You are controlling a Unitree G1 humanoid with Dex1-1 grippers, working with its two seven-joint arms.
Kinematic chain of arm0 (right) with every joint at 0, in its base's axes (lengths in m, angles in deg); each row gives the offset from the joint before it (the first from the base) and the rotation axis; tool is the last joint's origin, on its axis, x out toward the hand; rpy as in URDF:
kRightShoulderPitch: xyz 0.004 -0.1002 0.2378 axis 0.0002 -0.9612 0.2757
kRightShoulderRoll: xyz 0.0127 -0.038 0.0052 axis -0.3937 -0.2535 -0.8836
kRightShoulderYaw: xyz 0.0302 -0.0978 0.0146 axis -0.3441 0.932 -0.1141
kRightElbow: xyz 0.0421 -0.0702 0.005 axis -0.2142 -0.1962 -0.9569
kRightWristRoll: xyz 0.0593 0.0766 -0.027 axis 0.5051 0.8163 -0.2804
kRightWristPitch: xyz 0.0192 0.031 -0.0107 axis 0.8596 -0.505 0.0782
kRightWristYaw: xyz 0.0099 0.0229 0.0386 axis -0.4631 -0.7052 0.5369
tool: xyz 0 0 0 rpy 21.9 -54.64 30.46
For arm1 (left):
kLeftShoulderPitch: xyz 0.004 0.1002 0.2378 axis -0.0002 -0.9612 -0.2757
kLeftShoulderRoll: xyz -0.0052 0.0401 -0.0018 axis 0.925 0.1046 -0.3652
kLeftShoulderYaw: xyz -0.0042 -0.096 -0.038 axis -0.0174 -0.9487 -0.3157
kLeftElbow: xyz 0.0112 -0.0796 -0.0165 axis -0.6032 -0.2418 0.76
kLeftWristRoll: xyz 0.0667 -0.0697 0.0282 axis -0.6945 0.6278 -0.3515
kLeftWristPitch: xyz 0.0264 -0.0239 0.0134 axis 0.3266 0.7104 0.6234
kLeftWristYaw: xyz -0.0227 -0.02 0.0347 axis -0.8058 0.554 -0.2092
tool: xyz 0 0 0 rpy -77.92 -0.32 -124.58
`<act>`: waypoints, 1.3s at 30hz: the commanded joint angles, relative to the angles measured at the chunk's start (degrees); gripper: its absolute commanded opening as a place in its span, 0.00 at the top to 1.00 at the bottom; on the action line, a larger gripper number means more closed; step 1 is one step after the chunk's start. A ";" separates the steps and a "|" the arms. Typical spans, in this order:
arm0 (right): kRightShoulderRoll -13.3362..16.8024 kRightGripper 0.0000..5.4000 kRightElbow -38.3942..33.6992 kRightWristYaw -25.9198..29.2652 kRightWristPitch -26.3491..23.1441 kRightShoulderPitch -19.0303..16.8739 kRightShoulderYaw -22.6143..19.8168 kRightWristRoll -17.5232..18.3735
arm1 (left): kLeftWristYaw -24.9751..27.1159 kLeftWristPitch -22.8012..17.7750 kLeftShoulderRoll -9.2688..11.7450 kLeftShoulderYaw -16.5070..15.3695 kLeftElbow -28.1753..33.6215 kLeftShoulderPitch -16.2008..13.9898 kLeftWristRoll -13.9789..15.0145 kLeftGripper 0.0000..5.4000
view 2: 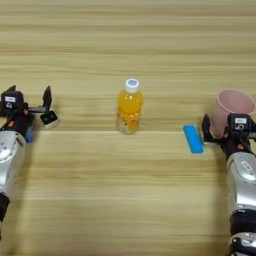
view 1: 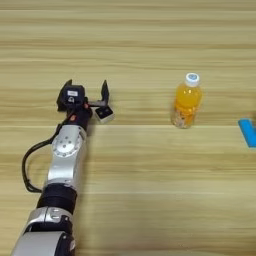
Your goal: Move the objects on the table
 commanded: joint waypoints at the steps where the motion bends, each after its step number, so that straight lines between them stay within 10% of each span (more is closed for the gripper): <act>1: 0.48 0.01 1.10 -0.16 1.31 1.25 -0.33 0.56 | 0.03 0.31 0.22 0.03 -0.56 0.78 -0.37 0.00; 26: 0.06 0.23 1.24 0.81 2.71 1.40 0.21 1.55 | 0.06 0.42 0.37 -0.08 -0.57 0.76 -0.38 0.00; 39: -5.01 0.23 -26.82 0.92 -4.58 -6.40 5.94 2.11 | 0.10 0.45 0.47 -0.06 -0.66 0.78 -0.41 0.00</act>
